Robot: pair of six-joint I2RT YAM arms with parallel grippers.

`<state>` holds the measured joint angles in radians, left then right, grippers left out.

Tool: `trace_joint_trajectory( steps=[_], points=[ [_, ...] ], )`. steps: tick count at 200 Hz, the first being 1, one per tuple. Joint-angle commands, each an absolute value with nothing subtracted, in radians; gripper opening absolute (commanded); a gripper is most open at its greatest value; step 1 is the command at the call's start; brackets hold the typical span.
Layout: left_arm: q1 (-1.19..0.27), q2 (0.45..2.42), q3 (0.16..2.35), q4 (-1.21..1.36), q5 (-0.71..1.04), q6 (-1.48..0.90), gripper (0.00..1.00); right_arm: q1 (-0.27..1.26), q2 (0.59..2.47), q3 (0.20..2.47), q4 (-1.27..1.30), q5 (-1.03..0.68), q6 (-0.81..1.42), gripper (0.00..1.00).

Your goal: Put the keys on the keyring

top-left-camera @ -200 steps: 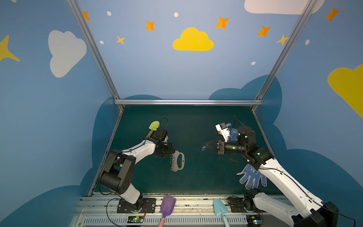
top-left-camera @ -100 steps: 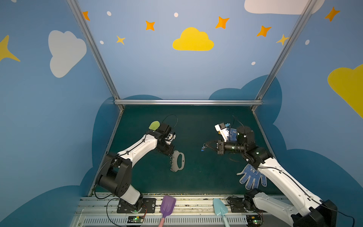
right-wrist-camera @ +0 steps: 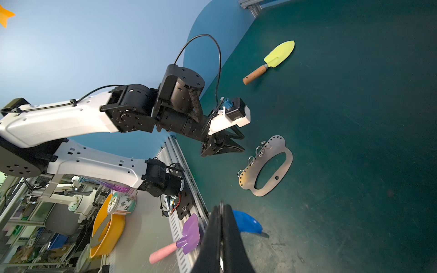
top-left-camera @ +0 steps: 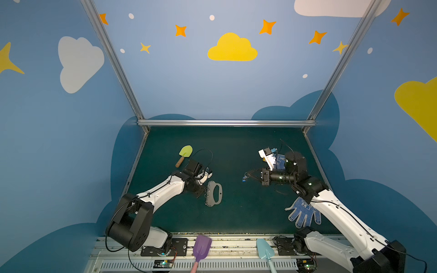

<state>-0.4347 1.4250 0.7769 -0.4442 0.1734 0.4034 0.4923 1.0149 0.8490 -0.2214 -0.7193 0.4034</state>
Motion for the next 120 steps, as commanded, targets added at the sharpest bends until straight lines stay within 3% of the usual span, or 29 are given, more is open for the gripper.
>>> trace_joint_trajectory(
  steps=[1,120],
  points=[
    [-0.429,1.426,0.748,-0.287,0.182,0.460,0.34,0.488,1.003,0.848,-0.199,-0.734,0.397,0.00],
    [-0.424,1.479,0.711,-0.186,0.204,0.480,0.28,0.476,0.971,0.836,-0.216,-0.724,0.395,0.00]
  ],
)
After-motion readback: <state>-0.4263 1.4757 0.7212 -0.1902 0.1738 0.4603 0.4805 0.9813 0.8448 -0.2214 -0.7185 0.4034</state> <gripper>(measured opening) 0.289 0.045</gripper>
